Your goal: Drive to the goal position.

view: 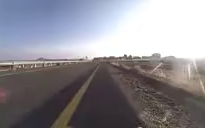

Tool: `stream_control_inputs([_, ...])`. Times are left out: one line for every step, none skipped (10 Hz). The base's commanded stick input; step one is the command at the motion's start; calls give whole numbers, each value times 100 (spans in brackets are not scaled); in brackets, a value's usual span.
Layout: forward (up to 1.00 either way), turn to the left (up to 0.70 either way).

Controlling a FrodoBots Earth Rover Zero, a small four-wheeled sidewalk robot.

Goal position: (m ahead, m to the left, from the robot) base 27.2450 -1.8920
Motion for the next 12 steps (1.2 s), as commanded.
stream_control_inputs([50, 0])
stream_control_inputs([50, 0])
stream_control_inputs([50, 0])
stream_control_inputs([50, 0])
stream_control_inputs([50, 0])
stream_control_inputs([50, 0])
stream_control_inputs([50, 0])
stream_control_inputs([50, 0])
stream_control_inputs([50, 0])
stream_control_inputs([50, 0])
stream_control_inputs([50, 0])
stream_control_inputs([50, 0])
